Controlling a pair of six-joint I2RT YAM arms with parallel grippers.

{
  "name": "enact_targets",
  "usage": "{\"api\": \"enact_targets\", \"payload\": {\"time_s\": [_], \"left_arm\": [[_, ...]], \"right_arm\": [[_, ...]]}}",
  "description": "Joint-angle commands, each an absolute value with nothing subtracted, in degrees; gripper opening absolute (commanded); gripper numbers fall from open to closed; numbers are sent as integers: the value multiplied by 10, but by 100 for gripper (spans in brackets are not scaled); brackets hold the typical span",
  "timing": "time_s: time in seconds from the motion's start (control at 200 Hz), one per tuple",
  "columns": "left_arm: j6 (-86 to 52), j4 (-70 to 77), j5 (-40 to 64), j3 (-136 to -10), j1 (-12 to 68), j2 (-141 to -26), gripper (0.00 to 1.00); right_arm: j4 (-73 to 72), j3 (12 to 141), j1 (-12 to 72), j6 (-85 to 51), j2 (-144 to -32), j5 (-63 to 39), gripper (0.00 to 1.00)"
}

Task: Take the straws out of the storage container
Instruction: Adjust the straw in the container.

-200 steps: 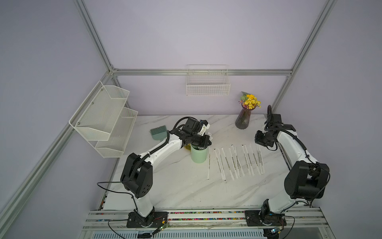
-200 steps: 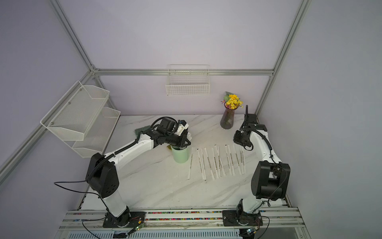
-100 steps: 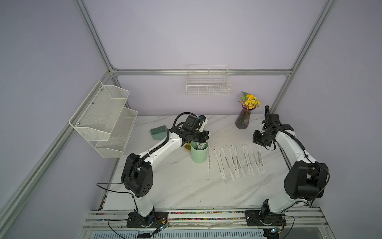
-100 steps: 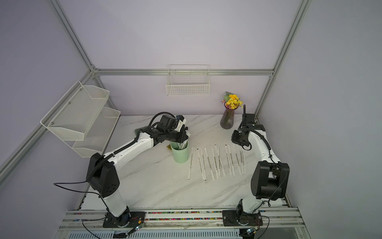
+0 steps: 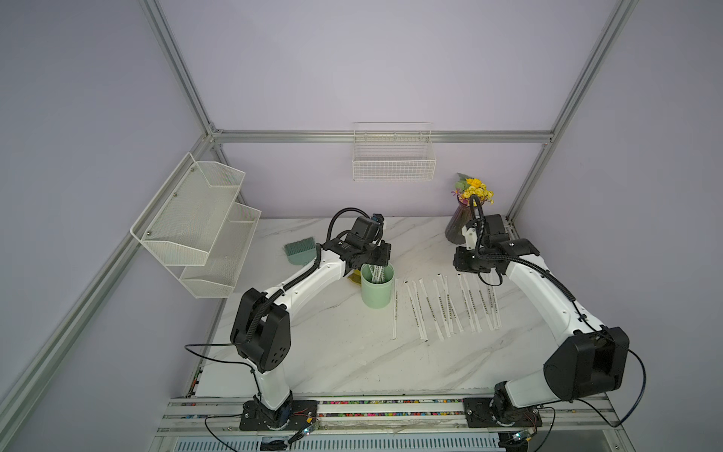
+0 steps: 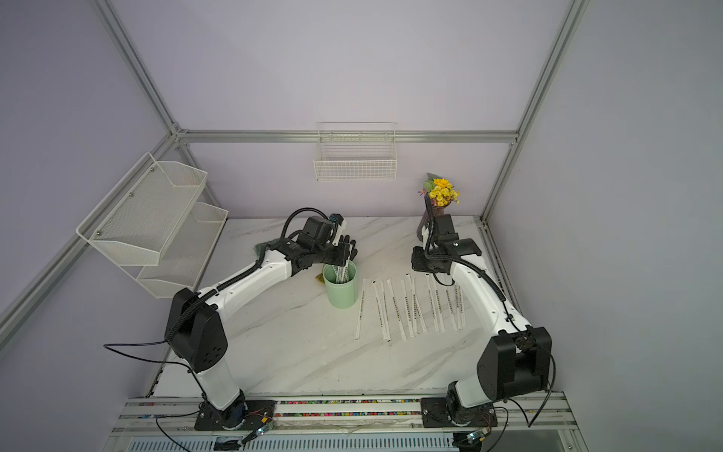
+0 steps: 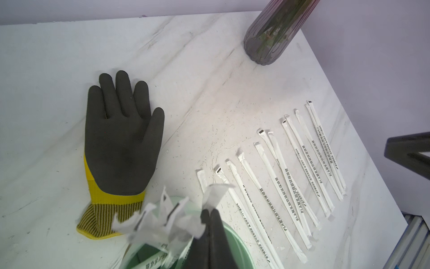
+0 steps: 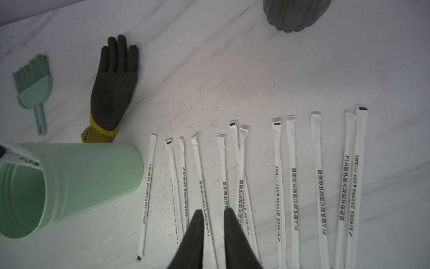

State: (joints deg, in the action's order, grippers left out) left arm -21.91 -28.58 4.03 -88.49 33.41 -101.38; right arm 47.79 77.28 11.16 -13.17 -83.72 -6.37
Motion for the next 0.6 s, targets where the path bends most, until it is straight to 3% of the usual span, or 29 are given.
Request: {"api": "enact_targets", "payload": {"time_s": [0.0, 0.35, 0.595], "left_arm": [[-222, -266, 10, -886, 333, -971, 3], [-216, -295, -13, -844, 333, -887, 43], [-197, -329, -5, -813, 333, -865, 61]], "right_arm": [[432, 760, 148, -145, -819, -50, 22], [400, 759, 203, -179, -831, -44, 25], [387, 760, 219, -190, -830, -47, 30]]}}
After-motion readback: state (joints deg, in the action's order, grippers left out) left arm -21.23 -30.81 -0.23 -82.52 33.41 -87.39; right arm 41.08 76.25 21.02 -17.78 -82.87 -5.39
